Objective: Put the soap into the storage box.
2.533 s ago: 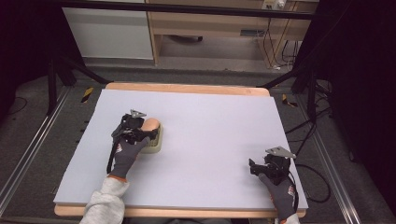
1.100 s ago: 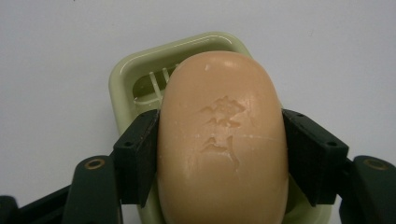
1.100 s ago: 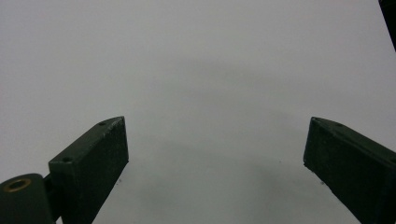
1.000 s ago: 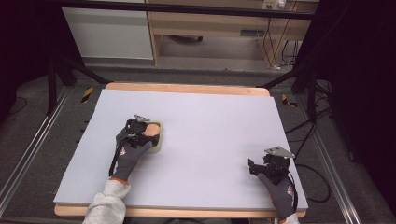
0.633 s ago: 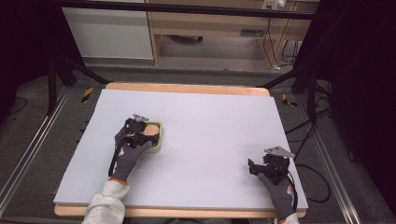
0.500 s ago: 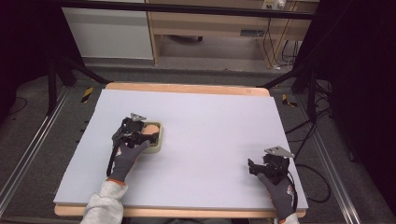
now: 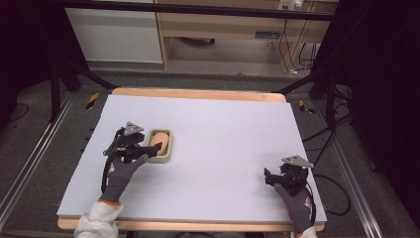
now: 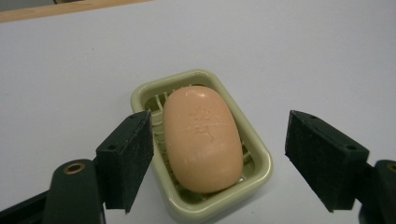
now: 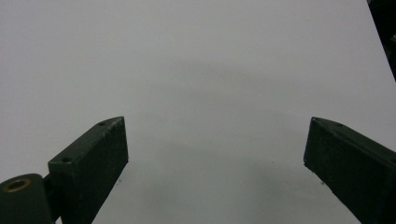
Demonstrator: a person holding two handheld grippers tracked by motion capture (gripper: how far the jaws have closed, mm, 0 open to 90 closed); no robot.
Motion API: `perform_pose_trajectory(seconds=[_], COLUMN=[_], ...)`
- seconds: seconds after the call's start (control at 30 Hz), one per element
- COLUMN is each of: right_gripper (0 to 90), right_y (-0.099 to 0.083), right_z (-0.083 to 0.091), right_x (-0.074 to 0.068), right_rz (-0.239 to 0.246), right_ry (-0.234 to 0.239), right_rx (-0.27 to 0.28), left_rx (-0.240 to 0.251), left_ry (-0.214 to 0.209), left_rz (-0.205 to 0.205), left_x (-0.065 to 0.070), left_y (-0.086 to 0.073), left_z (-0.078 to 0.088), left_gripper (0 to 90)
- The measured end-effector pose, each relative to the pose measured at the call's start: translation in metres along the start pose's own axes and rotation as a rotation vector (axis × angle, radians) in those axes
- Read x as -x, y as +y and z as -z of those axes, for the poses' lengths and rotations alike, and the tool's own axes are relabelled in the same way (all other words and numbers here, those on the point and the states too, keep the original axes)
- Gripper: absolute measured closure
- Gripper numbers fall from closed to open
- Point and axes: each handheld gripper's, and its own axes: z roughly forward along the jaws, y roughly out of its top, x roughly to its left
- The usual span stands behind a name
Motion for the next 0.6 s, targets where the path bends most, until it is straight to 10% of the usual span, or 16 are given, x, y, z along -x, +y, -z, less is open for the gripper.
perform_pose_trajectory(seconds=[0.6], right_gripper=[5.2], right_y=[-0.005], right_z=[0.003], right_x=[0.005], right_rz=[-0.013], right_ry=[-0.019], right_rx=[0.007], left_rx=[-0.003], left_ry=[0.041], left_rz=[-0.004], left_x=[-0.022], left_y=[-0.048], left_z=[0.034], left_gripper=[23.1])
